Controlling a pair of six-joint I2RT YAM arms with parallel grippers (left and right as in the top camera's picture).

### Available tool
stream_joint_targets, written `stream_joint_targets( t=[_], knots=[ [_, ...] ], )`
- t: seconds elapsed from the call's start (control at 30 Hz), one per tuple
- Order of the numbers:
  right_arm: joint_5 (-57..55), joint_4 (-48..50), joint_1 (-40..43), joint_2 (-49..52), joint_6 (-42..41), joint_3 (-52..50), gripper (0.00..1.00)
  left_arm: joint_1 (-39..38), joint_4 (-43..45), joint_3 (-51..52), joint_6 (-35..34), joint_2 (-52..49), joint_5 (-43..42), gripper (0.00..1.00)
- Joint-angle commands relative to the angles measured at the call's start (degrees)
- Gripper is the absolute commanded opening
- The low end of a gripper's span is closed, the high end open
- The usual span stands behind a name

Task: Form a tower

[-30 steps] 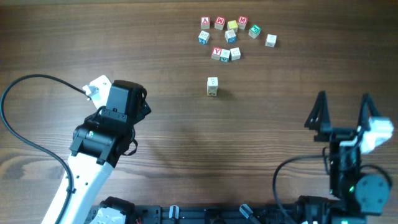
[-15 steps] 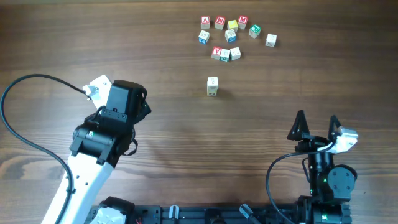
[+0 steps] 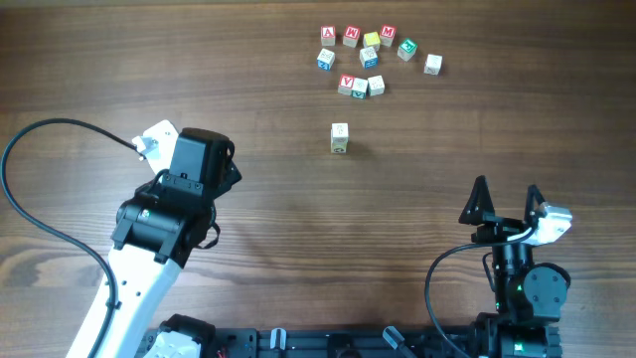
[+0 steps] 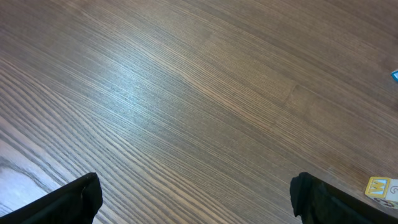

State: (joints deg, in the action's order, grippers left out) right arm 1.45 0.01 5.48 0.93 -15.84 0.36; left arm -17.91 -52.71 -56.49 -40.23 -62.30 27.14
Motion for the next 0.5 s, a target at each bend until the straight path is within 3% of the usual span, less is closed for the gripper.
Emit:
stream_joint_targets(
  t=[0.0,0.13,0.27,0.47],
  knots=[
    [-0.1,0.2,0.2,-0.7,-0.8,-0.1,1.00,0.0,0.1,0.0,-1.0,0.0,-0.1,1.00],
    [-0.1,0.2,0.2,-0.7,-0.9,-0.1,1.00,0.1,0.1,0.0,5.3,0.9,4.7,1.00],
    [-0.1,0.2,0.2,-0.7,-0.8,-0.1,1.00,0.1,2.5,4.2,5.5,5.9,0.7,1.00],
    [-0.1,0.2,0.2,-0.7,-0.9,-0.1,1.00,0.1,27.5,30.4,5.3,23.1,-0.1,1.00]
  ],
)
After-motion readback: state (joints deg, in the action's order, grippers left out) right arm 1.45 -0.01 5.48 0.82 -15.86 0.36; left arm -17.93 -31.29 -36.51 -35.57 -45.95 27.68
